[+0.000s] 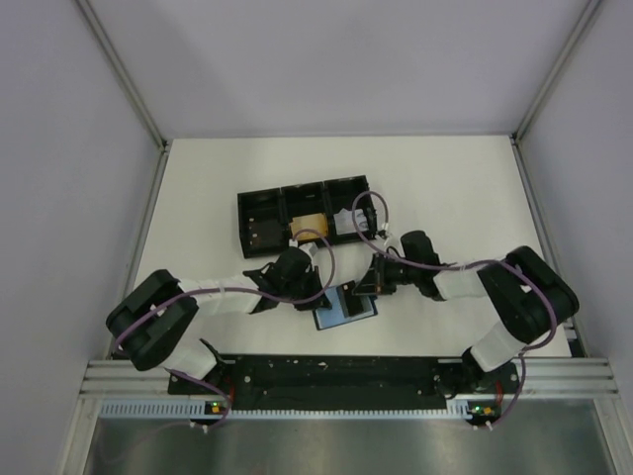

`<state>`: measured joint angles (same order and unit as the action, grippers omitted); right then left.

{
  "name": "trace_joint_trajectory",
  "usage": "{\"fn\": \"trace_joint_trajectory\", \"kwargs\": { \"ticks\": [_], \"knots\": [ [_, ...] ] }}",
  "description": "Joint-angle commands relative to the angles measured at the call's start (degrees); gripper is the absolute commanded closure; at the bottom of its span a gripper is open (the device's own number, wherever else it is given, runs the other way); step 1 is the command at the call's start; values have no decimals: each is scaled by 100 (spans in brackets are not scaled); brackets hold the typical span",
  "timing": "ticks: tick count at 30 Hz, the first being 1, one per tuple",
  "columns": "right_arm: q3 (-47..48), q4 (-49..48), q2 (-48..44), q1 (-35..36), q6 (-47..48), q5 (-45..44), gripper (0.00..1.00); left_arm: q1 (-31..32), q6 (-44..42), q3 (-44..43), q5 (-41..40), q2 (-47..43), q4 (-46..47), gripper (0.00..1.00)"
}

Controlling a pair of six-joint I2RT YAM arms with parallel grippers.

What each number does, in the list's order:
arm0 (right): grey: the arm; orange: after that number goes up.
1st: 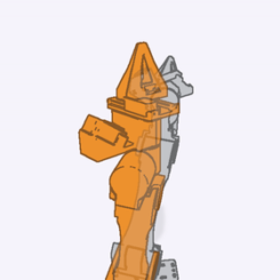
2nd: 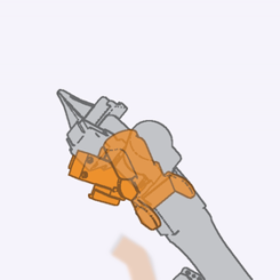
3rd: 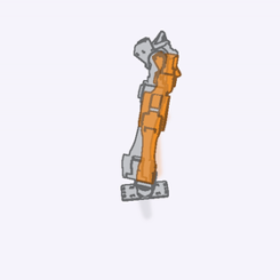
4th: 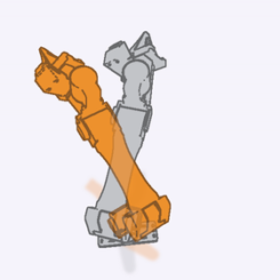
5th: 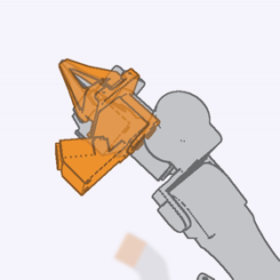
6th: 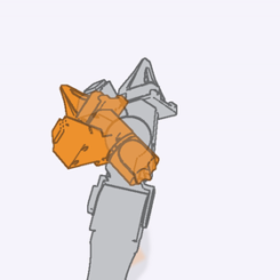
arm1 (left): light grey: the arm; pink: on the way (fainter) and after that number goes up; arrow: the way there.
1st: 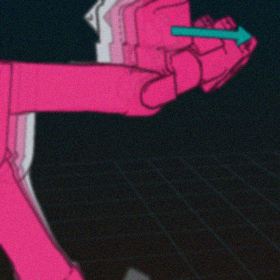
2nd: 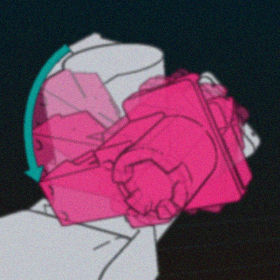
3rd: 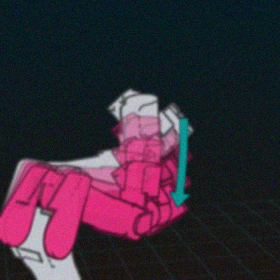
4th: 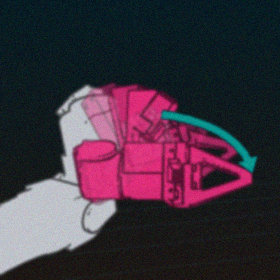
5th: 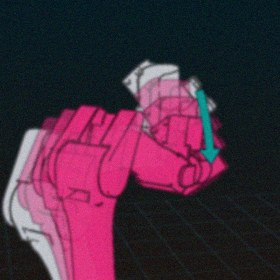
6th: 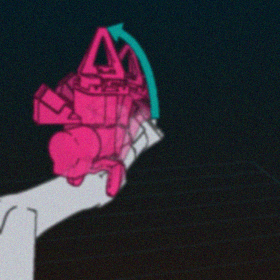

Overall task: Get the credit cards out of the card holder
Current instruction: Remove the credit card from the card holder, then place the credit card in the storage box.

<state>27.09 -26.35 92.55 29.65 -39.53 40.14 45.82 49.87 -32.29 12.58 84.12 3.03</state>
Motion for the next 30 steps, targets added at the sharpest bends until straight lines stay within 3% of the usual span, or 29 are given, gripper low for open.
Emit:
{"fn": "trace_joint_trajectory", "kwargs": {
  "ticks": [1,6,8,10,14,17,24,30],
  "knots": [
    [86,779,-571,-345,647,-331,100,6,-153,232,-344,114,-417,100],
    [217,1614,-1142,-451,1070,-481,100,-3,-371,232,-353,-351,-426,100],
    [270,1851,-1510,-451,1210,-507,100,-3,-670,189,-379,-789,-426,94],
    [349,2132,-1809,-434,1377,-481,100,-3,-1073,127,-361,-1264,-469,84],
    [595,2852,-2390,-337,1860,-367,100,-3,-2083,-197,-212,-2099,-654,48],
    [797,3170,-2838,-162,2177,-279,100,-3,-3050,-592,200,-2530,-829,27],
    [1280,3672,-3674,392,2932,195,100,6,-4440,-1287,1799,-2778,-1093,22],
    [1457,3698,-3946,875,3407,653,100,-3,-5197,-1876,2818,-2348,-1620,17]
  ]
}}
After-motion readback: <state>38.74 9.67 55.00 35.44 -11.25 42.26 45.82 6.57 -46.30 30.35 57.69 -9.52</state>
